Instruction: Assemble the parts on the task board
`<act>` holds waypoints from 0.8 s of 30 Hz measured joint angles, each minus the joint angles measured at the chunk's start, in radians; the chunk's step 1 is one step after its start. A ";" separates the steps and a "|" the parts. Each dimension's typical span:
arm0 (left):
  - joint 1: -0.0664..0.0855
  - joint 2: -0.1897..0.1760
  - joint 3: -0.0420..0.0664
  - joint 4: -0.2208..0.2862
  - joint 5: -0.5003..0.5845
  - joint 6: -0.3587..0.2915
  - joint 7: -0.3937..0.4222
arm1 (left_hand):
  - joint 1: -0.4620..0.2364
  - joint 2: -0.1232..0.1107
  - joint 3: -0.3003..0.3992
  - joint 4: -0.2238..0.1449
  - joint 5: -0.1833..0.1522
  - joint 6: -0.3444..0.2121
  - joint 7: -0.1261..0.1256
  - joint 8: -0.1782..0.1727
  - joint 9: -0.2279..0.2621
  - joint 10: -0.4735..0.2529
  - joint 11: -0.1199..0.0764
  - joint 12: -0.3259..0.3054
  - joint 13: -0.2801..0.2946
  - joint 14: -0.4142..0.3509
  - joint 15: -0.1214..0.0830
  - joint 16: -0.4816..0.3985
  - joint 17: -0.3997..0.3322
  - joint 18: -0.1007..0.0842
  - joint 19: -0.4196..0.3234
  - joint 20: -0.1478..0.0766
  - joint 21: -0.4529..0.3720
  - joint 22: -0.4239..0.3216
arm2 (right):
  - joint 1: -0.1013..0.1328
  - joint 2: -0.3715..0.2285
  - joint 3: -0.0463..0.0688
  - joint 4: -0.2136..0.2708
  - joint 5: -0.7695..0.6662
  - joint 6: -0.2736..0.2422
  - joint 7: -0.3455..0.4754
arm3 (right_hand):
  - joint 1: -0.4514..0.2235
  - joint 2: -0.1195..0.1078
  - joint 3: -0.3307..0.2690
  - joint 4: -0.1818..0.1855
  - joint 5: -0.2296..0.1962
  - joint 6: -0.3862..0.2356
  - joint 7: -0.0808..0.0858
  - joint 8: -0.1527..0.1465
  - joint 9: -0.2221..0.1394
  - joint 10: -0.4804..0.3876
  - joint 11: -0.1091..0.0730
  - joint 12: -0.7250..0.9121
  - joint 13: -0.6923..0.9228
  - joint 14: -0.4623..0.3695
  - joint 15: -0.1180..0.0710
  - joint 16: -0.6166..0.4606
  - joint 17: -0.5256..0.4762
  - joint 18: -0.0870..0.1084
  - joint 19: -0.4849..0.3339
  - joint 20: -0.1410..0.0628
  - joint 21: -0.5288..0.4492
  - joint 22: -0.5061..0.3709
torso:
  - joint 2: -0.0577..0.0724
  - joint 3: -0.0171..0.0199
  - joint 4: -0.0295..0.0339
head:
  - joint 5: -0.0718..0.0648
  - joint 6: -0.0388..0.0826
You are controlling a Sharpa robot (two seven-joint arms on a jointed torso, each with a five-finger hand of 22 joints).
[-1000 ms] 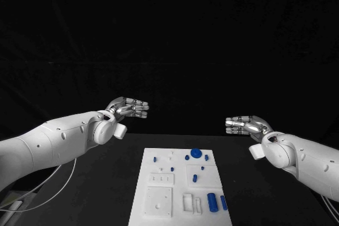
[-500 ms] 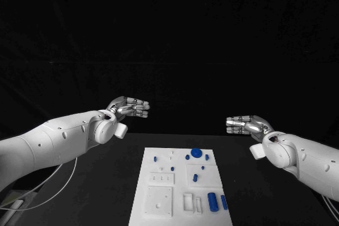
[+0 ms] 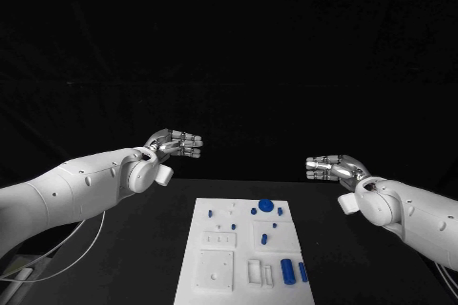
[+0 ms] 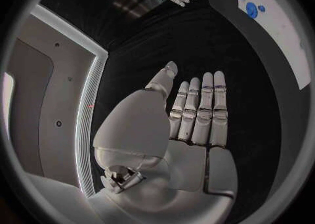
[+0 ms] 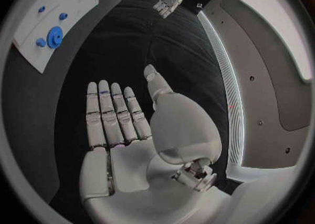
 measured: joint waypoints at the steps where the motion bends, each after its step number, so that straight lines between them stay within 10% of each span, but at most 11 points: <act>1: 0.000 0.000 0.000 0.000 0.000 0.000 0.000 | 0.000 0.000 0.000 0.000 0.000 0.000 0.000 0.000 0.000 0.000 0.000 0.000 0.000 0.000 0.000 0.000 0.000 0.000 0.000 0.000 0.000 0.000 | 0.000 0.000 0.000 0.000 0.000 0.000 0.000 | 0.000 0.000 0.000 0.000 0.000 0.000 0.000 0.000 0.000 0.000 0.000 0.000 0.000 0.000 0.000 0.000 0.000 0.000 0.000 0.000 0.000 0.000 | 0.000 -0.0001 0.0000 | 0.000 0.000; 24: 0.000 -0.001 0.000 0.000 0.000 0.000 0.000 | 0.000 0.000 0.000 0.000 0.000 0.000 0.000 0.000 0.000 0.000 0.000 0.000 0.000 0.000 0.000 0.000 0.000 0.000 0.000 0.000 0.000 0.000 | 0.000 0.003 0.000 -0.003 0.000 0.000 0.001 | 0.000 0.000 0.000 0.000 0.000 0.000 0.000 0.000 0.000 0.000 0.000 0.000 0.000 0.000 0.000 0.000 0.000 0.000 0.000 0.000 0.000 0.000 | 0.000 0.0005 -0.0005 | 0.001 -0.003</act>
